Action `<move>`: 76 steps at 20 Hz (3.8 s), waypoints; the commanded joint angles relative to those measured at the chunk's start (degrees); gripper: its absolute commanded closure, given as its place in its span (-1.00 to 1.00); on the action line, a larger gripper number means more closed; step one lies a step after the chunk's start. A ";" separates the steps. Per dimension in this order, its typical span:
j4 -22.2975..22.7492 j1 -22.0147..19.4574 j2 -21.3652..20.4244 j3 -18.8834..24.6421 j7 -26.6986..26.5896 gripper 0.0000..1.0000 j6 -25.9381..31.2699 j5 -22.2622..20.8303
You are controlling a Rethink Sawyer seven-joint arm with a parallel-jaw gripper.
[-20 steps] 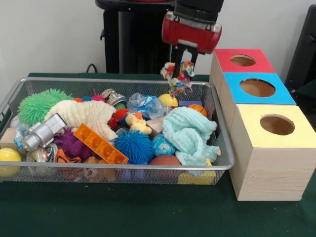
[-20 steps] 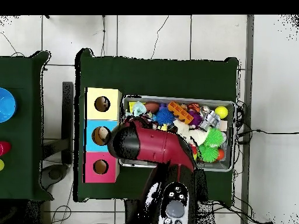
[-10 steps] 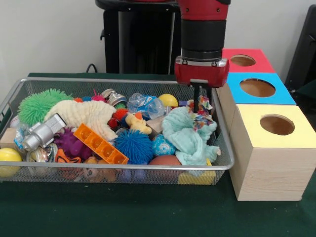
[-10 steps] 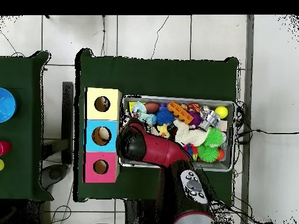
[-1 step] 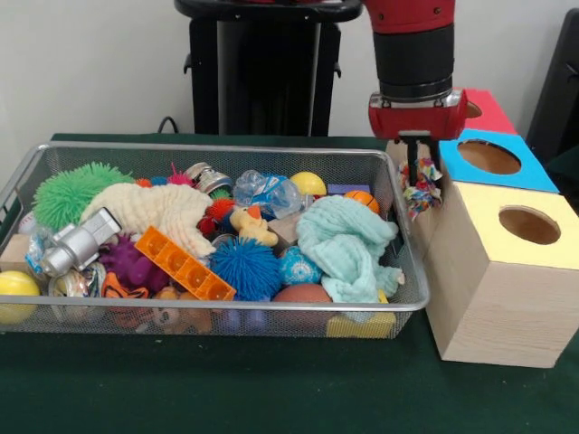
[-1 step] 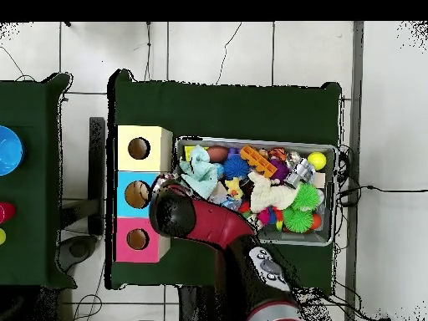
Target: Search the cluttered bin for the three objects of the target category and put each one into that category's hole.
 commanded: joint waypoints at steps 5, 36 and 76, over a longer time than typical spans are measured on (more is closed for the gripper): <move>0.14 6.42 -7.31 -0.81 16.64 1.00 17.93 7.93; -15.66 6.98 -1.10 -5.79 7.40 1.00 22.39 4.52; -13.49 0.48 11.76 4.11 6.36 1.00 -0.30 -4.41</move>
